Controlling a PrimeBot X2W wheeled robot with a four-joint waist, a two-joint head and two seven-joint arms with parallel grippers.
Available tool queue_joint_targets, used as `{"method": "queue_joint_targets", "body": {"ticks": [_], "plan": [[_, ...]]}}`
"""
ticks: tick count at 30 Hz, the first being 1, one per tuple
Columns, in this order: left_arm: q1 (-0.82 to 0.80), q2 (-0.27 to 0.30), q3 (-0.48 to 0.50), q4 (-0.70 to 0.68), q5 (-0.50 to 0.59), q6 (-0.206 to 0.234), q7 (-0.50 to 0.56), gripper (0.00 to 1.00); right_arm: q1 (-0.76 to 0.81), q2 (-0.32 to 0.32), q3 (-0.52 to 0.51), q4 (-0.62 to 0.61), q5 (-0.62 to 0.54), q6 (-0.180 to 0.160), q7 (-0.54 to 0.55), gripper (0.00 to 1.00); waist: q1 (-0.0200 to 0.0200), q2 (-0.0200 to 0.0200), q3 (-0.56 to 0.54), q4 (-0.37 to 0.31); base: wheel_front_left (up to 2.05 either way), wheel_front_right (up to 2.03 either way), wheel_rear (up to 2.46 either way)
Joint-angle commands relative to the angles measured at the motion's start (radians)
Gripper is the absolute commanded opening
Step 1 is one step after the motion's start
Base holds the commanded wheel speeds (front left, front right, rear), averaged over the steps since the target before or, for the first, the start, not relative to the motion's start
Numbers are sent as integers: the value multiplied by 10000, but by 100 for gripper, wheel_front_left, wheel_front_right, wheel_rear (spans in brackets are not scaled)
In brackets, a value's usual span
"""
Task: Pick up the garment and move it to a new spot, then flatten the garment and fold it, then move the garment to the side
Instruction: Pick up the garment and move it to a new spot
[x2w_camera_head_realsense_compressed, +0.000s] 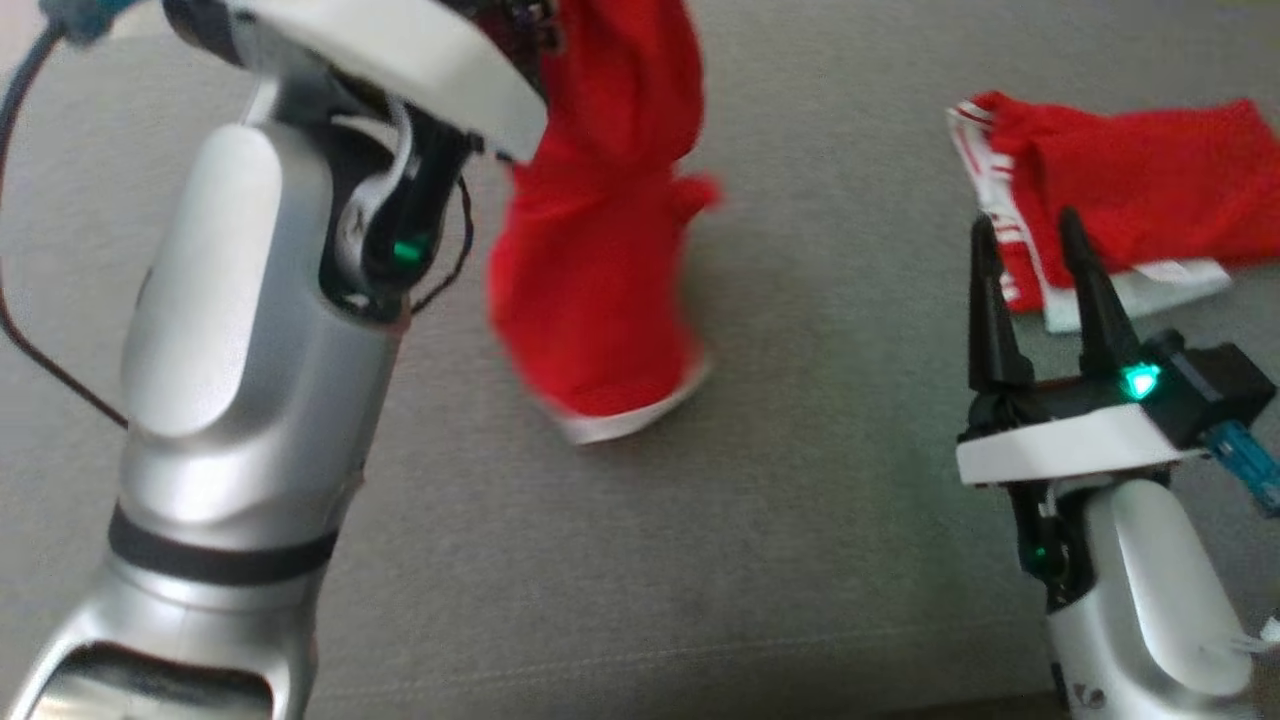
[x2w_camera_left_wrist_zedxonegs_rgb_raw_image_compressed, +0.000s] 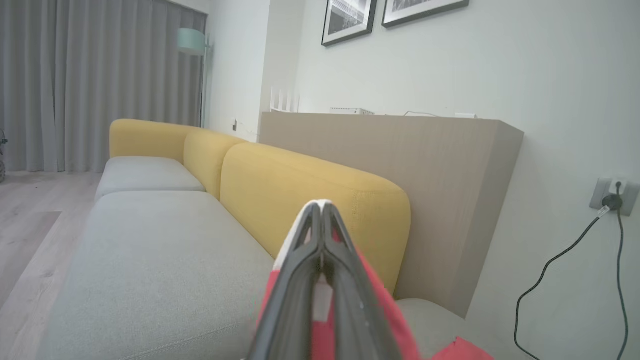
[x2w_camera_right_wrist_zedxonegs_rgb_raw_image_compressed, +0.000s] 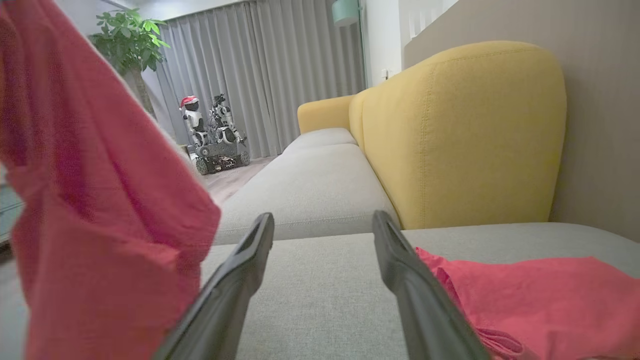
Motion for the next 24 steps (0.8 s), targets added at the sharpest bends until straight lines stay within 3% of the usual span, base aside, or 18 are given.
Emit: {"method": "queue_joint_targets", "body": {"ticks": [1, 9, 15, 16, 17, 24], "plan": [[-593, 268, 332, -35, 155, 135, 37, 0, -509, 73, 353, -289, 164, 65, -170, 100, 0, -1, 285, -607, 0, 0, 0], [-1327, 396, 341, 1956, 626, 328, -587, 0, -822, 74, 944, -139, 744, 65, -348, 100, 0, -1, 947, -1791, 0, 0, 0], [-2003, 330, 101, 3527, 973, 300, -1208, 0, -1028, 75, 1251, -61, 1010, 65, -385, 100, 0, -1, 1286, -2305, 0, 0, 0], [-2157, 313, 47, 3868, 1042, 293, -1339, 73, -1057, 75, 1309, -50, 1065, 65, -388, 100, 0, -1, 1336, -2382, 0, 0, 0], [-2304, 284, -1, 4183, 1065, 252, -1468, 100, -1087, 75, 1355, -65, 1117, 65, -390, 100, 0, -1, 1381, -2448, 0, 0, 0], [-3072, 266, -94, 5741, 1000, -128, -2209, 100, -1090, 75, 1425, -143, 1317, 65, -394, 100, 0, -1, 1402, -2461, 0, 0, 0]]}}
